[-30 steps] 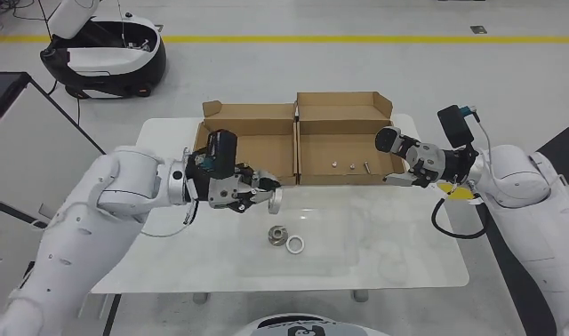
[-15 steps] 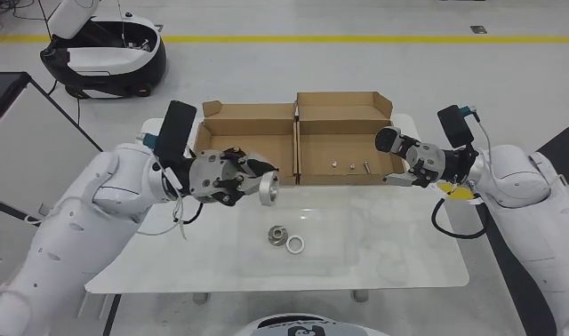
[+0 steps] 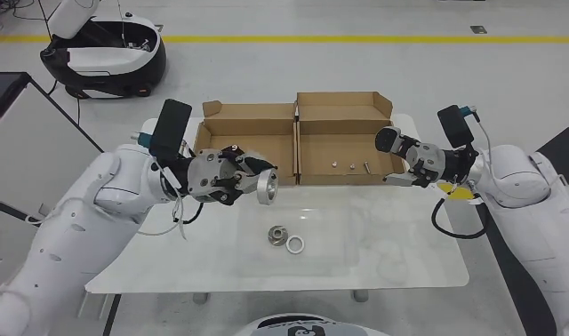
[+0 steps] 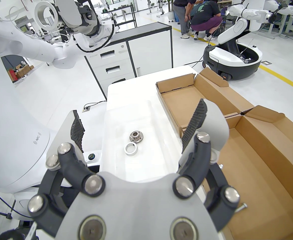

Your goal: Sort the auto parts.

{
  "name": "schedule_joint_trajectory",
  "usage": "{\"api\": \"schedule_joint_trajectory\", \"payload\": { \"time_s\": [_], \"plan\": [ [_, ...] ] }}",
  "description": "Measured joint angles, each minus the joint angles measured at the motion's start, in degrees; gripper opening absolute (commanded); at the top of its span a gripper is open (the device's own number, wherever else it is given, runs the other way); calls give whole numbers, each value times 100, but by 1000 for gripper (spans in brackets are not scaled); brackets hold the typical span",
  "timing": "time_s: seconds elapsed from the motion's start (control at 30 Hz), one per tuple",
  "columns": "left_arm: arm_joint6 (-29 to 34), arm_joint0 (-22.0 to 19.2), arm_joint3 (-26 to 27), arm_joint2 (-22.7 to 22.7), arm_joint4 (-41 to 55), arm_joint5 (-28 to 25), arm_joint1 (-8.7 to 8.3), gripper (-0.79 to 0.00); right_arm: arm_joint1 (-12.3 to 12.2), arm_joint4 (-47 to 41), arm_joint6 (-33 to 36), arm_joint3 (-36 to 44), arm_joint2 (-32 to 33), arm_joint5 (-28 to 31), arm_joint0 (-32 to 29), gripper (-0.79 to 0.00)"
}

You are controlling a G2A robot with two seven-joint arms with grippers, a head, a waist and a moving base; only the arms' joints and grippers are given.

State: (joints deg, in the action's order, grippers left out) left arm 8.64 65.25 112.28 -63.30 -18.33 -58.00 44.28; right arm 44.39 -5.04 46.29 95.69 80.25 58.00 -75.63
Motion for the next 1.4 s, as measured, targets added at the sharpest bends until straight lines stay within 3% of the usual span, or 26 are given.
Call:
{"api": "schedule_joint_trajectory", "payload": {
  "time_s": [0.43, 0.63, 0.97, 1.4],
  "plan": [
    [-67, 37, 9, 14, 76, 29, 12, -785, 0, 0, 0, 0, 0, 0, 0, 0],
    [-549, 117, 211, 72, 959, -1, 67, -785, 0, 0, 0, 0, 0, 0, 0, 0],
    [-833, 145, 588, 77, 2009, 0, 157, -785, 0, 0, 0, 0, 0, 0, 0, 0],
    [86, 383, 197, -510, 1034, 0, 141, -785, 0, 0, 0, 0, 0, 0, 0, 0]
  ]
}}
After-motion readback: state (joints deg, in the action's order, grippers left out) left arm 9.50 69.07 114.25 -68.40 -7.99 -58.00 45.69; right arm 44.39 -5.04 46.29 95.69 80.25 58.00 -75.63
